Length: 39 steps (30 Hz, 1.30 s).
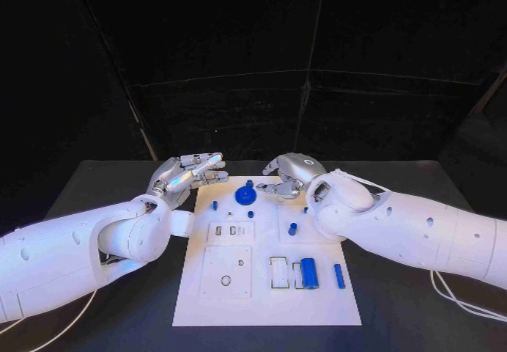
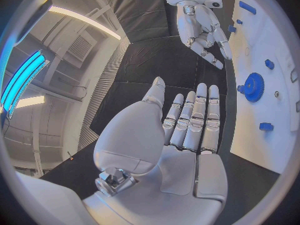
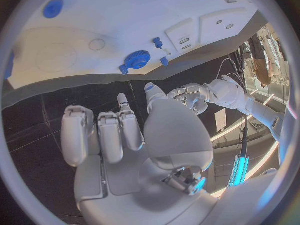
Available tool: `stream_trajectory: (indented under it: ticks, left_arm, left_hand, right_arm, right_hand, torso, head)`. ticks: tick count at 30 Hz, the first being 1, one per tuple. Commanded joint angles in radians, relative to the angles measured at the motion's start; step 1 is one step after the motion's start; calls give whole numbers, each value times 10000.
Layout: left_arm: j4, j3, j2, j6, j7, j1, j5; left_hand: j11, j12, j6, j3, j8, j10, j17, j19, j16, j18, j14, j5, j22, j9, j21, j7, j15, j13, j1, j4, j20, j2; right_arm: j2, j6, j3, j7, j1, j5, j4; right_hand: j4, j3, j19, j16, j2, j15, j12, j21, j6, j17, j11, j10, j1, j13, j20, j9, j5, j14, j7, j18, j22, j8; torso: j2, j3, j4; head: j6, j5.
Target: Assemble the parts on the task board
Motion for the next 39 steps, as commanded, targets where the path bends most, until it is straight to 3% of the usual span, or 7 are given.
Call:
stream_trajectory:
  ticks: [1,7,13,18,19,28,39]
  left_arm:
    - [20,9,-22,73,81,16,-23]
    - [32,8,-51,84,74,15,-22]
    - [-53,7,-19,104,63,14,-22]
    - [-119,6,47,129,56,12,-22]
    - [-128,6,64,136,54,11,-22]
    - [-226,5,165,162,43,6,-22]
    - [-296,4,191,165,39,3,-22]
  left_hand:
    - [31,-64,12,6,-45,-15,-17,18,-68,126,-17,-30,-12,-1,-34,354,43,-3,2,-74,33,102]
    - [30,-63,16,12,-45,-10,-17,20,-68,127,-14,-29,-14,0,-34,352,42,-2,12,-87,33,106]
    - [28,-62,19,14,-44,-6,-17,21,-67,128,-11,-29,-14,0,-34,351,41,-1,16,-91,33,107]
    - [26,-59,27,17,-43,3,-17,24,-65,129,-5,-29,-16,2,-34,348,39,0,23,-103,32,110]
    - [25,-59,28,18,-43,5,-17,24,-65,129,-3,-29,-16,2,-34,347,39,1,25,-106,32,111]
    - [25,-59,28,18,-43,5,-17,24,-65,129,-3,-29,-16,2,-34,347,39,1,25,-106,32,111]
    - [25,-59,28,18,-43,5,-17,24,-65,129,-3,-29,-16,2,-34,347,39,1,25,-106,32,111]
  right_arm:
    - [-619,-318,6,510,39,999,436]
    - [-1863,546,4,1565,65,2790,581]
    - [-2585,1010,-3,2606,63,4192,135]
    - [-2594,1411,-5,3104,57,4631,-437]
    - [-2563,1501,-5,3183,55,4686,-563]
    - [-2262,2020,-7,3489,26,4861,-1237]
    - [-2115,2416,-7,3560,-2,4814,-1493]
  right_hand:
    - [-137,-10,8,37,-15,50,36,44,143,2235,39,177,223,1490,38,13,-72,973,-34,-161,394,4]
    - [-823,19,-21,11,-198,-51,14,22,368,2166,-57,172,1230,1486,-45,35,-543,958,-140,-152,356,52]
    - [-1447,77,-67,-7,-332,-85,-161,-16,366,2124,-105,3,1996,1297,-93,8,-494,949,-175,-139,283,-2]
    - [-1689,108,-101,-12,-374,-103,-306,-47,224,2115,-132,-143,2209,1139,-107,-25,-439,947,-208,-127,223,-76]
    - [-1716,109,-107,-14,-380,-107,-338,-52,198,2112,-137,-175,2227,1103,-110,-30,-442,946,-214,-125,212,-86]
    - [-1816,138,-116,-12,-362,-116,-407,-61,135,2121,-146,-247,2302,1031,-119,-36,-404,948,-219,-123,200,-93]
    - [-1913,190,-121,-14,-314,-119,-415,-66,166,2118,-148,-255,2375,1030,-125,-23,-404,947,-219,-122,195,-58]
  torso:
    - [-4,-12,1]
    - [-40,-14,-87]
    - [-36,59,-198]
    - [-22,93,-209]
    - [-20,72,-186]
    - [-23,59,-176]
    - [-27,43,-167]
  head:
    - [27,-21]
    - [60,-86]
    - [56,-79]
    - [73,-131]
    - [68,-148]
    - [1,-164]
    - [-69,-151]
